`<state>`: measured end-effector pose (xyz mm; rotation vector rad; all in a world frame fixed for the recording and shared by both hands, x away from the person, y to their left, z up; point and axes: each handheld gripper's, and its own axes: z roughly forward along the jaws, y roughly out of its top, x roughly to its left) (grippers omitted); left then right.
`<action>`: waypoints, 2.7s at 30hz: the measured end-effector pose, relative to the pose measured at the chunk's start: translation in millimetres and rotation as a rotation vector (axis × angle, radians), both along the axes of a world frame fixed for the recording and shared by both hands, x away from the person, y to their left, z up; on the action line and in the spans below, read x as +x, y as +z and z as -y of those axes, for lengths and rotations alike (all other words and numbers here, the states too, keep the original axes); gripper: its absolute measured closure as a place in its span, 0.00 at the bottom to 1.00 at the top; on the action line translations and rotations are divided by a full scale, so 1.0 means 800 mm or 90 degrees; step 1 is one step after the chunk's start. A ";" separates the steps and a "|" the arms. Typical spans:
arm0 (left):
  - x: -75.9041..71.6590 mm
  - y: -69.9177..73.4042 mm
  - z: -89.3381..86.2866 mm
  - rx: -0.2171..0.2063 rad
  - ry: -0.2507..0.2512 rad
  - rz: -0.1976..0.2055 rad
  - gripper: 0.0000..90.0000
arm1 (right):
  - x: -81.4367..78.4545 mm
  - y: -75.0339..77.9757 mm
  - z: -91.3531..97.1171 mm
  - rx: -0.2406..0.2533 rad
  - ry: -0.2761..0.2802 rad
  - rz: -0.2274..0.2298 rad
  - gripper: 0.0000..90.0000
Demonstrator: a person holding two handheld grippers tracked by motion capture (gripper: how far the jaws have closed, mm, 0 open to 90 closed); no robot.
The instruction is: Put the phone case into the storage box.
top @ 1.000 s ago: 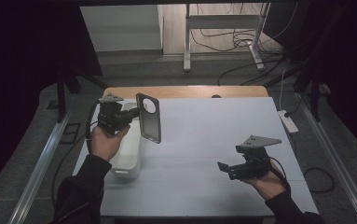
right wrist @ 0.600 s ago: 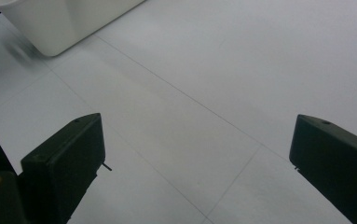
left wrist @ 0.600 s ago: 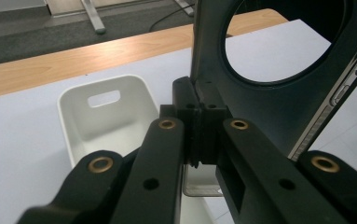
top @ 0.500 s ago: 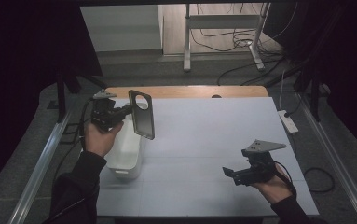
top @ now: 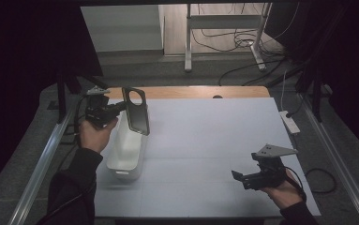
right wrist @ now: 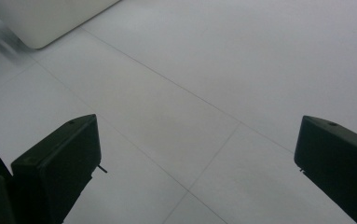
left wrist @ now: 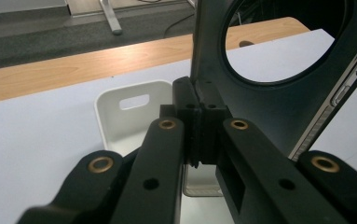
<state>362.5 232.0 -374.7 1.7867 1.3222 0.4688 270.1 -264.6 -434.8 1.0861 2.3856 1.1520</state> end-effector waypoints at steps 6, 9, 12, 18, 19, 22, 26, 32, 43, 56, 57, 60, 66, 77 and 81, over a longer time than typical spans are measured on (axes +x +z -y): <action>0.005 0.000 -0.009 -0.004 0.014 0.000 0.99 | -0.004 -0.001 0.011 -0.004 -0.008 0.006 0.01; 0.007 0.000 -0.012 -0.007 0.017 0.000 0.99 | -0.005 -0.002 0.018 -0.003 -0.015 0.006 0.01; 0.010 -0.001 -0.014 -0.008 0.022 -0.001 0.99 | -0.007 -0.004 0.023 -0.003 -0.021 0.007 0.01; 0.018 -0.001 -0.017 -0.002 0.031 -0.002 0.99 | -0.012 -0.007 0.033 -0.002 -0.035 0.006 0.01; 0.019 -0.001 -0.017 -0.003 0.032 -0.001 0.99 | -0.013 -0.008 0.034 -0.002 -0.038 0.006 0.01; 0.021 0.000 -0.019 0.001 0.036 0.001 0.99 | -0.016 -0.009 0.037 -0.002 -0.042 0.006 0.01; 0.027 0.002 -0.022 0.005 0.045 0.005 0.99 | -0.022 -0.011 0.043 -0.004 -0.054 0.012 0.01; 0.034 0.000 -0.025 0.011 0.057 0.008 0.99 | -0.030 -0.012 0.050 0.003 -0.067 0.013 0.00; 0.049 -0.010 -0.026 0.012 0.072 0.005 0.99 | -0.044 -0.015 0.060 0.016 -0.089 0.012 0.00; 0.066 -0.019 -0.023 0.015 0.089 0.001 0.99 | -0.049 -0.018 0.063 0.016 -0.100 0.013 0.00; 0.067 -0.020 -0.023 0.016 0.090 0.000 0.99 | -0.049 -0.018 0.063 0.016 -0.099 0.013 0.00; 0.071 -0.024 -0.022 0.018 0.093 -0.001 0.99 | -0.049 -0.018 0.063 0.014 -0.099 0.013 0.00; 0.078 -0.035 -0.022 0.015 0.101 -0.006 0.99 | -0.049 -0.018 0.063 0.016 -0.099 0.012 0.00; 0.086 -0.051 -0.023 0.012 0.111 -0.015 0.99 | -0.048 -0.019 0.063 0.017 -0.096 0.010 0.01; 0.088 -0.057 -0.021 0.012 0.113 -0.018 0.99 | -0.048 -0.019 0.063 0.017 -0.095 0.009 0.01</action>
